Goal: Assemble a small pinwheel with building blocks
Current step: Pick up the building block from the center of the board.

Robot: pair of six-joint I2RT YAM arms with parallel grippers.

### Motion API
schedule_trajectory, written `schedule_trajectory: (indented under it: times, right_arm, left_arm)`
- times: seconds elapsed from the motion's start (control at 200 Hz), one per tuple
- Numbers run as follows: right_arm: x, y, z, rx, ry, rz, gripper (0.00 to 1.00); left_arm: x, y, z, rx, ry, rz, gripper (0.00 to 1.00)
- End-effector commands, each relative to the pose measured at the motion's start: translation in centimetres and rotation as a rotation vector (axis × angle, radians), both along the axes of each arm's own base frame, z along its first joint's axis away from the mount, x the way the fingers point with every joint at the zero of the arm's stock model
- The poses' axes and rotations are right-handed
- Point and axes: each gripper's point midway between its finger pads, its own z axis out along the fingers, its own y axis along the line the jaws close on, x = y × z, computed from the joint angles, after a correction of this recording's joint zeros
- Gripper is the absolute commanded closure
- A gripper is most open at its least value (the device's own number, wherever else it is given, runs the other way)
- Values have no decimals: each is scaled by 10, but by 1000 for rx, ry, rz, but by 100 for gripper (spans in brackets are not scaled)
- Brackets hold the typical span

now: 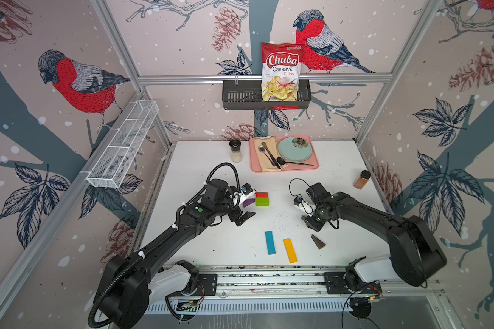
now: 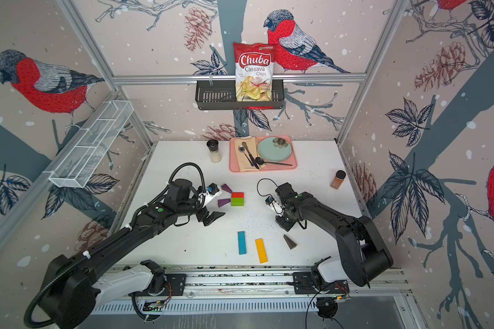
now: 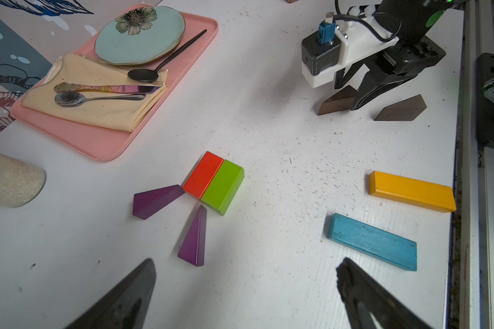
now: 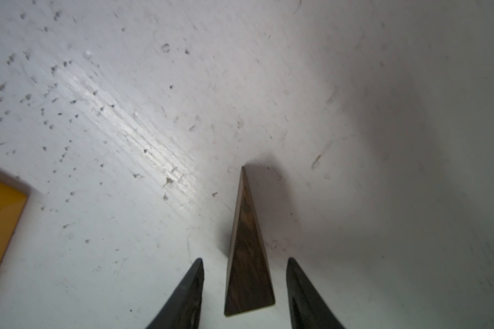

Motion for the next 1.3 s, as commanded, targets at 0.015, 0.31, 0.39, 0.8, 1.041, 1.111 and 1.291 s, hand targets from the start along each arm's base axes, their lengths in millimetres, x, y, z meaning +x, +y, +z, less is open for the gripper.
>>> schedule_trajectory:
  times: [0.015,0.31,0.39,0.8,1.041,1.111,1.291]
  right_arm:
    - [-2,-2,1,-9,14,-16,53]
    - [-4,-1,-2,-8,31,-11,62]
    - [-2,0,-1,-2,21,-10,63]
    - [5,4,0,20,3,-2,73]
    - [16,10,5,55,-28,48,79]
    - [17,11,4,49,-27,84,82]
    - [43,24,17,64,-111,255,83]
  left_arm:
    - [-1,0,0,10,-19,-17,1]
    - [0,-1,1,13,-23,-21,2]
    - [0,-1,2,13,-25,-19,1]
    - [0,1,2,23,-20,-13,1]
    - [4,2,7,33,-31,-1,1]
    - [5,3,8,37,-31,9,2]
    - [12,8,12,34,-33,65,2]
